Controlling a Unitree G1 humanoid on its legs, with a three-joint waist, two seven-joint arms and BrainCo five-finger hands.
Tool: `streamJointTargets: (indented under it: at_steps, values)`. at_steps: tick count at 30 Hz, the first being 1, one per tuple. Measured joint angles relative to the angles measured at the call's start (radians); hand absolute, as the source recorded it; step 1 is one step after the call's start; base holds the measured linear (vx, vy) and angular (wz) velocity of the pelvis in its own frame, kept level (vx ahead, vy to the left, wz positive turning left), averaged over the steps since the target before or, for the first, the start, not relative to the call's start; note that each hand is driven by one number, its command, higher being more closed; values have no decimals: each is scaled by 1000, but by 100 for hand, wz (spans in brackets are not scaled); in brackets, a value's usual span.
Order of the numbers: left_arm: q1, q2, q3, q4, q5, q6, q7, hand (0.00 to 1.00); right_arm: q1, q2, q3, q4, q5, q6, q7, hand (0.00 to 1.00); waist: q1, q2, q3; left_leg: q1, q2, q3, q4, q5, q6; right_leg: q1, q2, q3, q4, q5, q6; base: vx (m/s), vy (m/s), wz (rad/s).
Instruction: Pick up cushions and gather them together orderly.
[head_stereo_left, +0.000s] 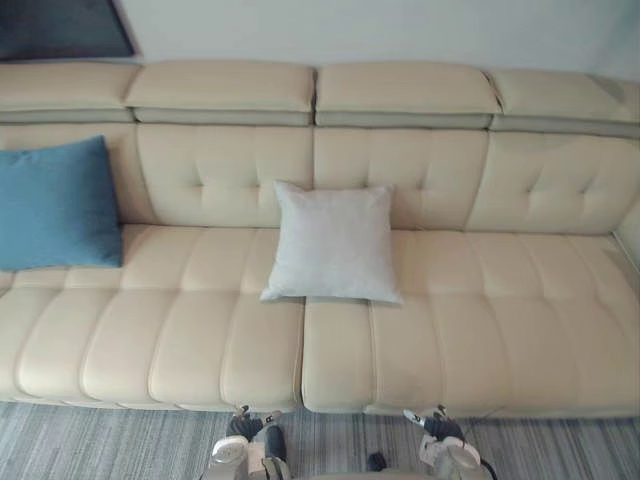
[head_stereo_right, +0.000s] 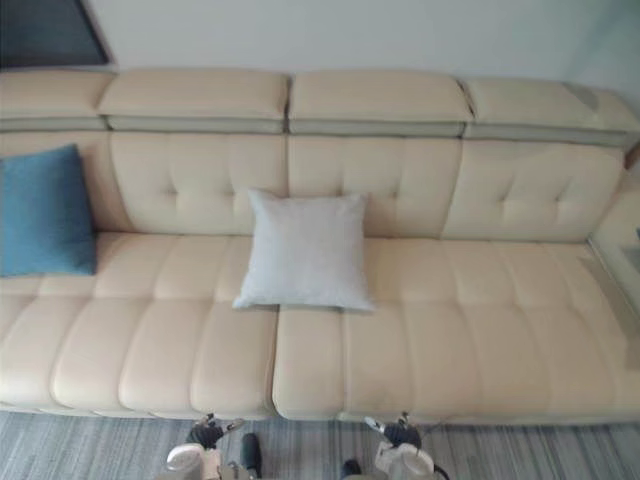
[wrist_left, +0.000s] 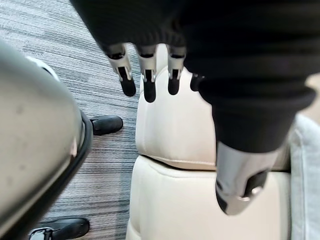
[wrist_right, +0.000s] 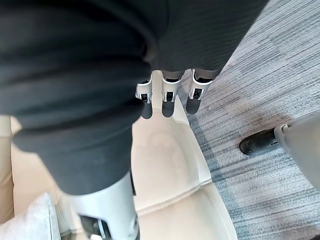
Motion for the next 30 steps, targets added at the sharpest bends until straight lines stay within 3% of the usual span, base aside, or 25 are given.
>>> streamJointTargets:
  at_steps: [1,2,3,5,6,7,9,10,11,12,13,14,17,19,22,24,27,30]
  values:
    - [-2,-11,14,-9,5,3,0,0,-2,-1,7,-5,0,0,-1,0,3,9,2,-18,26,1,20,-9,15,-8,8,-11,4,19,21,-60,-13,-16]
    - [1,-17,37,-19,6,4,-1,0,-9,2,7,-11,0,0,-2,0,3,16,9,-34,41,4,37,-7,24,-29,7,-46,88,-13,-12,-104,-31,0]
    - [1,-24,69,-35,8,7,0,0,-2,10,7,-9,0,1,-2,0,1,21,10,-45,52,-1,66,-10,28,-79,-4,-93,326,-92,-25,-68,-41,16]
    - [7,-17,90,-56,8,9,8,0,17,15,8,-2,0,1,-2,0,4,-3,-5,-63,48,-19,109,-10,32,-59,-41,-121,506,-135,0,-28,-154,28]
    - [15,-15,113,-65,6,9,20,0,24,15,10,2,0,1,-2,0,6,-19,-16,-94,45,-24,159,-7,28,-27,-66,-118,509,-148,13,-43,-208,16]
    - [15,-16,124,-66,4,9,21,0,13,14,10,2,0,1,-1,0,9,-27,-18,-107,50,-23,183,-7,28,-28,-58,-119,482,-153,24,-114,-148,-13]
    - [31,-59,143,-66,1,13,22,0,5,-18,10,-2,1,0,-4,0,42,39,-31,-140,99,-23,211,-6,26,25,-2,-142,337,-173,11,-98,-111,-37]
    - [35,-64,136,-70,-1,10,23,0,3,-22,10,-2,1,0,-4,0,52,42,-25,-150,108,-21,225,-1,20,34,3,-142,306,-194,-5,-143,-177,-19]
    - [19,-64,110,-67,-2,10,30,0,-3,-25,13,-2,4,0,-7,0,51,46,-18,-191,119,-28,256,4,11,30,10,-164,268,-232,-47,-238,-218,-5]
    - [12,-63,102,-65,-6,10,39,0,-14,-26,27,-2,5,0,-9,0,51,66,-5,-212,132,-37,260,19,-10,32,32,-170,241,-243,-66,-325,-181,8]
    - [16,-72,103,-62,-7,10,38,0,-18,-24,31,-2,5,0,-12,0,48,90,12,-214,149,-58,250,45,-14,32,48,-192,243,-237,-74,-288,-127,12]
    - [16,-77,104,-64,-7,9,39,0,-16,-23,32,-2,5,0,-15,0,46,95,15,-211,154,-61,240,56,-16,29,53,-201,247,-238,-75,-305,-101,29]
    - [18,-87,109,-74,-7,9,38,0,23,-22,33,2,5,14,-28,0,46,91,19,-201,147,-91,282,27,-19,26,24,-250,259,-232,-114,-232,2,5]
    - [18,-86,117,-72,-8,9,39,0,4,-33,38,2,5,12,-30,0,49,79,19,-207,108,-136,452,-112,-10,-4,-30,-268,241,-194,-110,-188,94,-67]
    - [14,-87,117,-61,-16,11,39,0,14,-26,42,3,5,12,-30,0,48,77,20,-175,80,-210,615,-280,-13,-3,-40,-235,181,-153,-86,-139,213,-71]
    - [13,-87,117,-57,-36,12,38,0,19,-18,37,7,6,19,-31,0,44,71,15,-134,61,-208,532,-323,-19,-5,-31,-184,164,-138,-57,-68,237,-44]
    - [21,-56,117,-58,-46,18,39,0,47,25,32,7,11,21,-28,0,28,17,-13,-125,21,-172,470,-310,2,0,-51,-137,77,-90,-50,-30,177,-21]
    - [27,-52,117,-56,-45,19,37,0,57,36,23,8,13,21,-22,0,25,11,-21,-75,0,-136,441,-313,7,46,-61,-88,21,-53,-49,5,129,-22]
